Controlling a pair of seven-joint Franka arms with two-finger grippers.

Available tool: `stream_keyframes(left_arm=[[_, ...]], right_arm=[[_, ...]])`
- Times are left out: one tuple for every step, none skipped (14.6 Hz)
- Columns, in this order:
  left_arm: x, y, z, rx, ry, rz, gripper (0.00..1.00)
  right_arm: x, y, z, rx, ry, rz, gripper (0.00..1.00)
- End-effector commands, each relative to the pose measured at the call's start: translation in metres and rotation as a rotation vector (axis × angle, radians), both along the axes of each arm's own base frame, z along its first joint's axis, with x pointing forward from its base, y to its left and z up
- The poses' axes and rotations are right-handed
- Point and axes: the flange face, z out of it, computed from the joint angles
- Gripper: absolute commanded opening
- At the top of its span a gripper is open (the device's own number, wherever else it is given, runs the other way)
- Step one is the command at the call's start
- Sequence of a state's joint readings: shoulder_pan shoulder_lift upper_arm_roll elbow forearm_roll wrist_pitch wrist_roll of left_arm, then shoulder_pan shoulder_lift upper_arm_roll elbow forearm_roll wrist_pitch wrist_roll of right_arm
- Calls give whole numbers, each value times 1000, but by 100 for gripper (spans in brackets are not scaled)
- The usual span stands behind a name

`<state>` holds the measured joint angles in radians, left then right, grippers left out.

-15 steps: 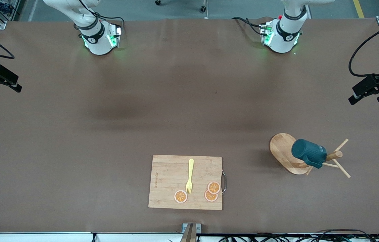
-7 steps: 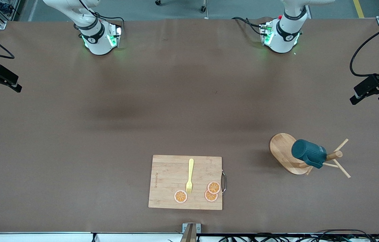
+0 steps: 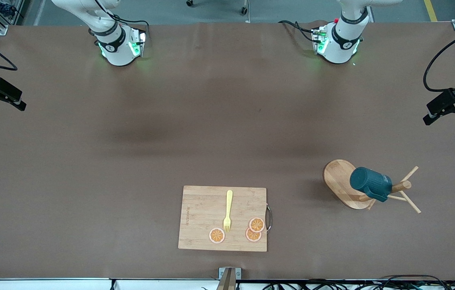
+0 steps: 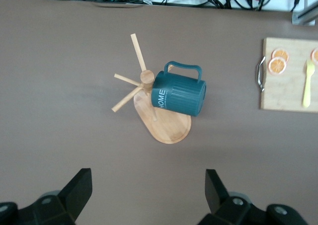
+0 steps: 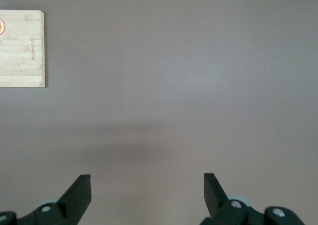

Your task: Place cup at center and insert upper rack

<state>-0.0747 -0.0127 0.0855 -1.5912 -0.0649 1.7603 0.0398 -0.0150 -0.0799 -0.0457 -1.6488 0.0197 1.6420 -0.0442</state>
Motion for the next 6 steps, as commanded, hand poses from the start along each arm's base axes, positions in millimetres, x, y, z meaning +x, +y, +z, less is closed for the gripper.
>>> stream_keyframes(left_arm=[[-4,1,3,36,22,-69,100],[-7,1,2,34,45,-67,100],[-6,1,-1,31,54,-66,100],[-6,5,-4,31,62,-60,100],[-6,8,-6,30,70,-54,100],[-6,9,-5,30,68,-53,100]], right_arm=[[-8,0,1,-13,-9,-2,100],[-8,0,1,-13,-9,-2,100],[-7,0,1,-13,-10,-2,100],[-7,0,1,-13,-10,-2,100],[-8,-1,1,-13,-9,-4,100],[-8,-2,1,-13,-9,-7,100]])
